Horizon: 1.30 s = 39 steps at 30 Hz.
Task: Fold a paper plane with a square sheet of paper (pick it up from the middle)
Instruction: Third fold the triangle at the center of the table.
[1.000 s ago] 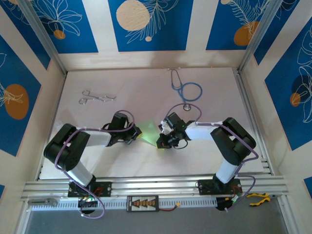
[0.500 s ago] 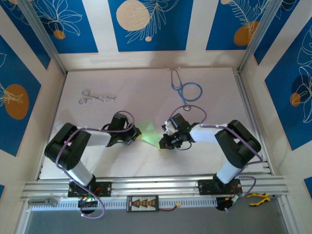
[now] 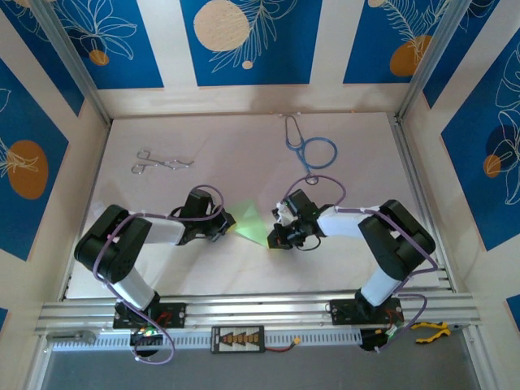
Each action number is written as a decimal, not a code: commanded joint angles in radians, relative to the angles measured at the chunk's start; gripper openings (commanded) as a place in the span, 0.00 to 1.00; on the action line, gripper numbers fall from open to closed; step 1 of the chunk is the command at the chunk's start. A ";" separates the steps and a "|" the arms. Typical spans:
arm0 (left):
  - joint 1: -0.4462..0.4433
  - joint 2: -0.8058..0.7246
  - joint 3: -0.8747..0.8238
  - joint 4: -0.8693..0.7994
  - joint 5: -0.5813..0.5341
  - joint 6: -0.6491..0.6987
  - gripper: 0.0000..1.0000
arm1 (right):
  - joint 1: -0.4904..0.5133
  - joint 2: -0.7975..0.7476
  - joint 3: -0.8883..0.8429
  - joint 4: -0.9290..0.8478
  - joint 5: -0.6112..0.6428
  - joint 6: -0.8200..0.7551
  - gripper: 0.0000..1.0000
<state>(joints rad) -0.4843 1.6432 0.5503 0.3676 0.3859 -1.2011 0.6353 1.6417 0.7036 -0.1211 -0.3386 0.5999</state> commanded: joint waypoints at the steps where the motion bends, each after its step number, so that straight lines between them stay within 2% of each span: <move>1: 0.015 0.012 -0.012 0.001 0.015 0.015 0.00 | 0.003 -0.003 -0.013 -0.023 0.029 -0.009 0.06; 11: 0.016 0.017 -0.009 -0.001 0.016 0.017 0.00 | -0.009 -0.041 -0.028 -0.016 0.058 0.015 0.07; 20: 0.016 0.012 -0.008 -0.001 0.016 0.014 0.00 | -0.045 -0.120 -0.056 0.026 0.036 0.038 0.14; 28: 0.016 0.015 -0.003 0.000 0.021 0.015 0.00 | -0.043 -0.025 0.008 0.036 -0.029 0.021 0.20; 39: 0.016 0.021 -0.004 0.012 0.034 0.020 0.00 | -0.048 0.076 0.103 0.053 -0.061 0.020 0.21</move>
<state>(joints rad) -0.4816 1.6451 0.5503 0.3702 0.3962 -1.2011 0.5930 1.6997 0.7784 -0.0719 -0.3538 0.6304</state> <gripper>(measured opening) 0.048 0.208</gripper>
